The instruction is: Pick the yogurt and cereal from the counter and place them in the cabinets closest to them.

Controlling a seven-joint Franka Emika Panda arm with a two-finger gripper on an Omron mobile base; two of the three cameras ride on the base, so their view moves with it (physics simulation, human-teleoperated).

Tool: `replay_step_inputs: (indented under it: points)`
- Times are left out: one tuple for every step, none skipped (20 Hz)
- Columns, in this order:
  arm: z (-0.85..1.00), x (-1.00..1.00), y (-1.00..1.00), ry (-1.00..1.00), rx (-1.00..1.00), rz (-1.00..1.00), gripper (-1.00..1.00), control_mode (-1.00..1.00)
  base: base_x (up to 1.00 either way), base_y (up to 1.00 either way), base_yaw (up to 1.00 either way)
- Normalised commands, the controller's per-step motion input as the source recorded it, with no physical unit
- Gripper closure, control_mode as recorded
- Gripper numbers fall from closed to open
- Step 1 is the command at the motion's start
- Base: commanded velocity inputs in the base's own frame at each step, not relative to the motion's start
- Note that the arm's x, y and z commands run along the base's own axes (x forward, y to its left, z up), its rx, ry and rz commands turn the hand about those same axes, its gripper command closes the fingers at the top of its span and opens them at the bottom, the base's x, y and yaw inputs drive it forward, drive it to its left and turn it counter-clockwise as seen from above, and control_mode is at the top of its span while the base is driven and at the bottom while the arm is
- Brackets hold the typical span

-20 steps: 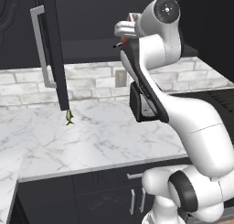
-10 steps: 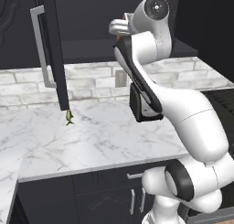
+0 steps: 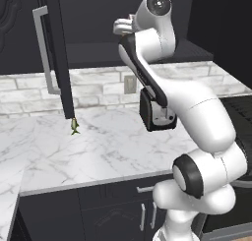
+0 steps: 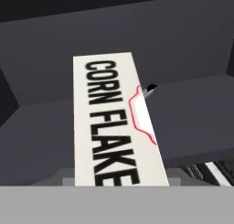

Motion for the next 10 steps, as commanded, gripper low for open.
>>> replay_step_inputs:
  points:
    - [0.00, 0.45, 0.08, 0.03, 0.00, 0.00, 1.00, -1.00, 0.00, 0.00, 0.00]
    - [0.00, 0.45, 0.09, 0.03, 0.00, 0.00, 1.00, -1.00, 0.00, 0.00, 0.00]
    - [0.00, 0.45, 0.09, 0.02, 0.00, 0.00, 1.00, -1.00, 0.00, 0.00, 0.00]
    - [0.00, 0.45, 0.10, 0.02, 0.00, 0.00, 1.00, -1.00, 0.00, 0.00, 0.00]
    - [0.00, 0.45, 0.10, 0.02, 0.00, 0.00, 1.00, -1.00, 0.00, 0.00, 0.00]
    - [0.00, 0.46, 0.11, 0.01, 0.00, 0.00, 1.00, -1.00, 0.00, 0.00, 0.00]
    - [0.00, 0.45, 0.11, 0.01, 0.00, 0.00, 1.00, -1.00, 0.00, 0.00, 0.00]
    - [0.00, 0.46, 0.11, 0.00, 0.00, 0.00, 1.00, -1.00, 0.00, 0.00, 0.00]
    - [0.00, 0.46, 0.10, 0.00, 0.00, 0.00, 1.00, -1.00, 0.00, 0.00, 0.00]
    - [0.00, 0.49, 0.10, 0.00, 0.00, 0.00, 1.00, -1.00, 0.00, 0.00, 0.00]
